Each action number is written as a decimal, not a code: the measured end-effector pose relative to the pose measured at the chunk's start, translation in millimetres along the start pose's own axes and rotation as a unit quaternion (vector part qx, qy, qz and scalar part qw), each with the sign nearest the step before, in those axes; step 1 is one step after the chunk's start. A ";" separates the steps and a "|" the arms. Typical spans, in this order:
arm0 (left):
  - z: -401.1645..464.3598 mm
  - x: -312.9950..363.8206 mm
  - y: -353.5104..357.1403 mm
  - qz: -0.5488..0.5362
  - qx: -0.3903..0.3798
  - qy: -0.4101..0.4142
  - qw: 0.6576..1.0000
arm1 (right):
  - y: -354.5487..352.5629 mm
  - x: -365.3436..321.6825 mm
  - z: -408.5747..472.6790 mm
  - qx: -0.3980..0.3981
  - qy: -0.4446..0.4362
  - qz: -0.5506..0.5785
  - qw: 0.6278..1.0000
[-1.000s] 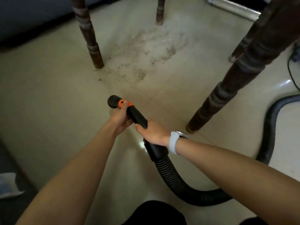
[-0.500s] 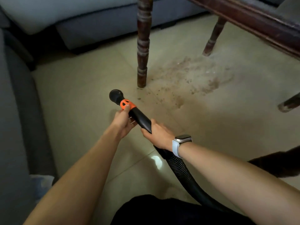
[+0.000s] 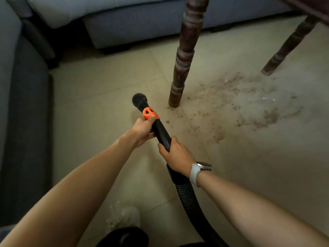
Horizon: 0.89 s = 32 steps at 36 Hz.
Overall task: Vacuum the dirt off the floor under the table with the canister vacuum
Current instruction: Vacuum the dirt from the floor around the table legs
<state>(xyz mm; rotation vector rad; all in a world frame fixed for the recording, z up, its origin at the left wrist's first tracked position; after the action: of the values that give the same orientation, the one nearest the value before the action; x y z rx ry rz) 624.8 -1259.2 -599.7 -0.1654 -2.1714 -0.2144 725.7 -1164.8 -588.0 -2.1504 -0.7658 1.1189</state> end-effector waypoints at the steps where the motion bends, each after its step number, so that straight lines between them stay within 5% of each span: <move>1: 9.0 -4.3 2.2 0.005 -0.003 -0.002 1.000 | 4.1 3.9 7.5 0.000 0.005 0.008 1.000; 12: 40.4 -68.1 26.4 0.014 -0.045 -0.026 0.999 | 43.8 51.0 19.2 -0.017 0.061 0.084 0.994; 32: -10.1 -105.7 60.7 0.048 -0.141 -0.077 0.986 | 40.4 95.7 -48.7 0.017 0.130 0.058 0.990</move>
<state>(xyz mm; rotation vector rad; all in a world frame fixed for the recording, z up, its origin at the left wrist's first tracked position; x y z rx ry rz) 705.0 -1206.2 -675.2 -0.4601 -2.2716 -0.4660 821.8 -1134.6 -642.8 -2.2776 -0.5062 0.8757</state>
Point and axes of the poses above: each hand's wrist, its own z-axis towards the middle knuckle, its own y-axis out of the palm, x = y × z, the point moved 5 cm from there along z, towards the middle knuckle, and after that the axes turned 3 degrees about y, right-handed, at the moved point
